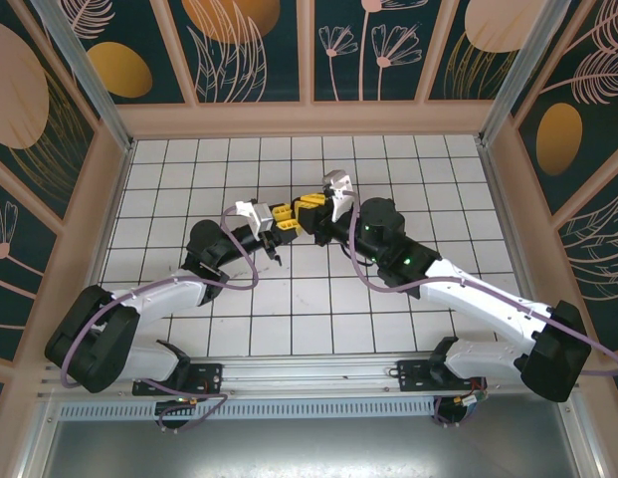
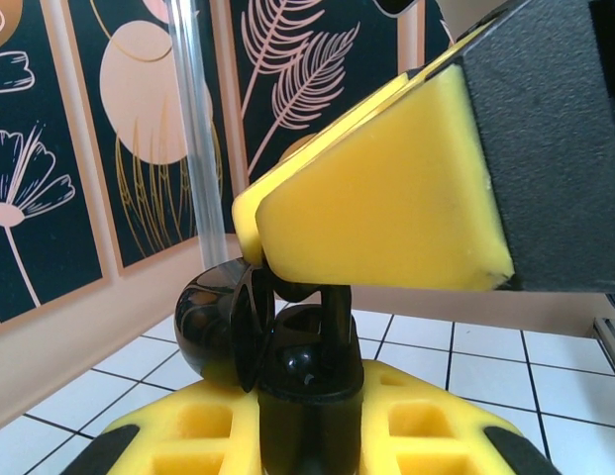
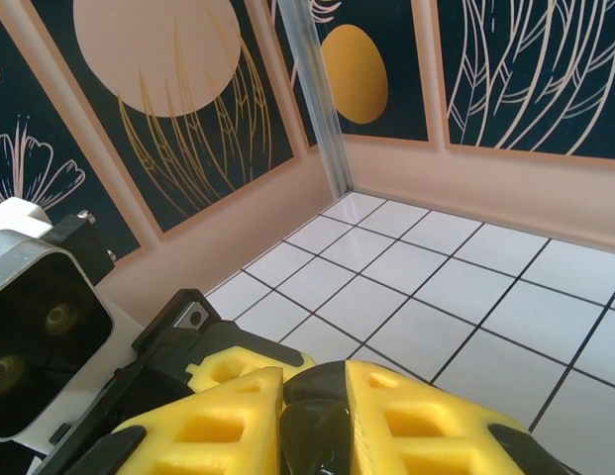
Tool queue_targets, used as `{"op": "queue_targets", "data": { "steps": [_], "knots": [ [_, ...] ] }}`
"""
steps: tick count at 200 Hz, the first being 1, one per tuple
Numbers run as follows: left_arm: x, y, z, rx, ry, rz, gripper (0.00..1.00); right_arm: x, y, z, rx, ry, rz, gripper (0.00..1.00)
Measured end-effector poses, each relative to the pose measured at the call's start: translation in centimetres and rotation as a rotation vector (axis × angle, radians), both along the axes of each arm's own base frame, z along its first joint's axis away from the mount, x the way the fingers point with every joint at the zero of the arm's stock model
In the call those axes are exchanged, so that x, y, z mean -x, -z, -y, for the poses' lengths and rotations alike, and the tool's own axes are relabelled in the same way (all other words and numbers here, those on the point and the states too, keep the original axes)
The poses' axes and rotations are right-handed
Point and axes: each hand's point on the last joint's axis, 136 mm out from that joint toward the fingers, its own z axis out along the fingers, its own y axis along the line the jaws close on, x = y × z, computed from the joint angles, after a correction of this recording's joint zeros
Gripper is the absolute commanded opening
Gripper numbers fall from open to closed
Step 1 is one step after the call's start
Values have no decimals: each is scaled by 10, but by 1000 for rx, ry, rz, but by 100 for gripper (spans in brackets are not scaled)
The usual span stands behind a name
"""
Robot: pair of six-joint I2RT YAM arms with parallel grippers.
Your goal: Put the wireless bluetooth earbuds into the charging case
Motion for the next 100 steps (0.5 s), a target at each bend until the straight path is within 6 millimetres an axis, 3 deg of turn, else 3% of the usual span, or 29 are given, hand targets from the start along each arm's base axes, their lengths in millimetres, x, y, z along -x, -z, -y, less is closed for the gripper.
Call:
{"op": "queue_targets", "data": {
  "steps": [22,100],
  "knots": [
    [-2,-6,0,8,-9,9,0,1,5,0,12,1,-31,37],
    [-7,-10,-3,20,-42,12,0,-4,-7,2,-8,-6,-119,67]
  ]
}}
